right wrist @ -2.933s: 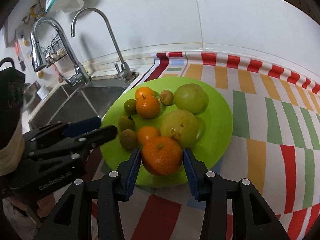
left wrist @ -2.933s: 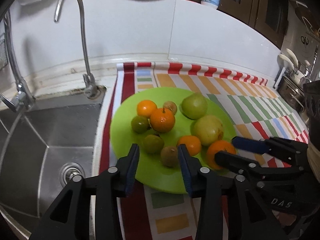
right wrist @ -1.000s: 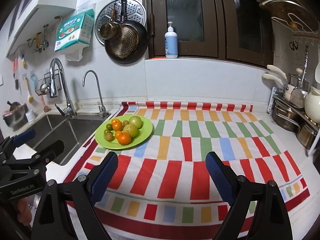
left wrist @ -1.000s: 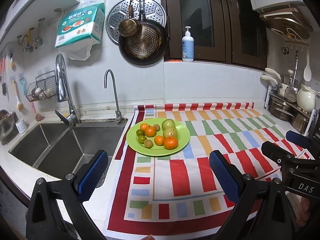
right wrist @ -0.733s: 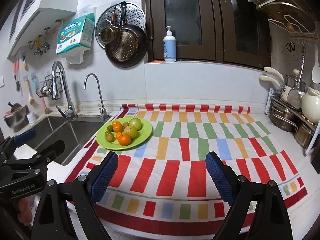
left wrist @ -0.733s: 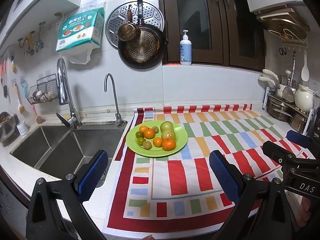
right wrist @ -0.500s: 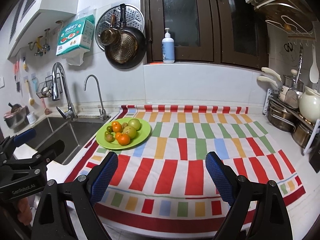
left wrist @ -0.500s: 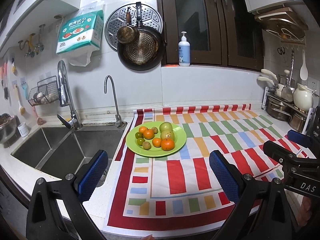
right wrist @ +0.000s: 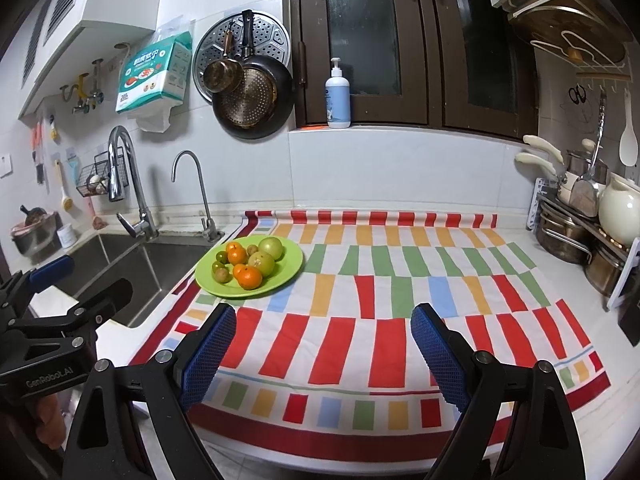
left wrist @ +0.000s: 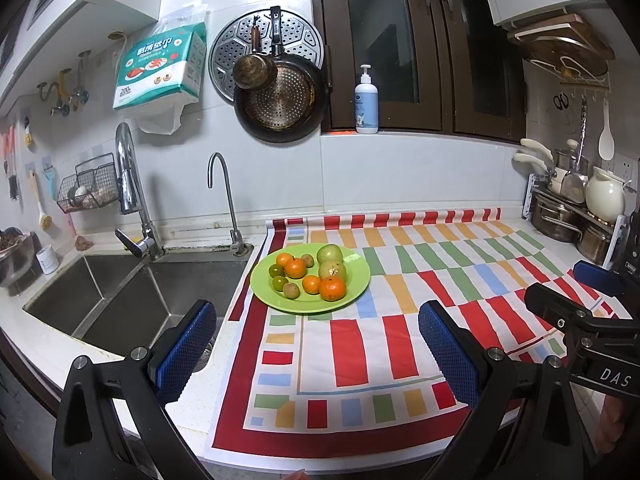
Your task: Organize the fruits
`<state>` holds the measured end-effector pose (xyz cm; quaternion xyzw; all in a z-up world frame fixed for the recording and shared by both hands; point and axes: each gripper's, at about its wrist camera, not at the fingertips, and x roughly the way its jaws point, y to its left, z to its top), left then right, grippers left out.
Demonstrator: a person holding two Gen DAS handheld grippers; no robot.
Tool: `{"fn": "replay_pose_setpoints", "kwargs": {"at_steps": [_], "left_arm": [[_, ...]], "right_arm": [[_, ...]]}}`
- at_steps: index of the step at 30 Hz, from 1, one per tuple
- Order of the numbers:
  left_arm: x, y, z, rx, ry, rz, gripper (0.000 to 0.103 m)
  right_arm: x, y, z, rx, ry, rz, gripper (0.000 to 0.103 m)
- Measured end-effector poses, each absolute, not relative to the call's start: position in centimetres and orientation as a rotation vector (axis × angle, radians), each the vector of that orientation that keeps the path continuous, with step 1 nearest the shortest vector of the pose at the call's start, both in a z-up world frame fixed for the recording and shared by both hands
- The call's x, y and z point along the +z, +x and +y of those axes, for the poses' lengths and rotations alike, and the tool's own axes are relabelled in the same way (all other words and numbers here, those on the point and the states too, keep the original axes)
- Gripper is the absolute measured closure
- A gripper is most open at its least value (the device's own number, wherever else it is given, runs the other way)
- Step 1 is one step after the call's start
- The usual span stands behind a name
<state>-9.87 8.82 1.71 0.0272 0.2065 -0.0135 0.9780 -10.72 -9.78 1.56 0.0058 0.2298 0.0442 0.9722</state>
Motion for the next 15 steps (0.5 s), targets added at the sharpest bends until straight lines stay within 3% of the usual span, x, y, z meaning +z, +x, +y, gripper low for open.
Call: {"fn": "replay_pose_setpoints", "kwargs": {"at_steps": [15], "left_arm": [[1.72, -9.84, 8.33, -0.034, 0.061, 0.421, 0.0]], "right_arm": [[1.38, -10.84, -9.97, 0.086, 0.017, 0.469, 0.013]]}}
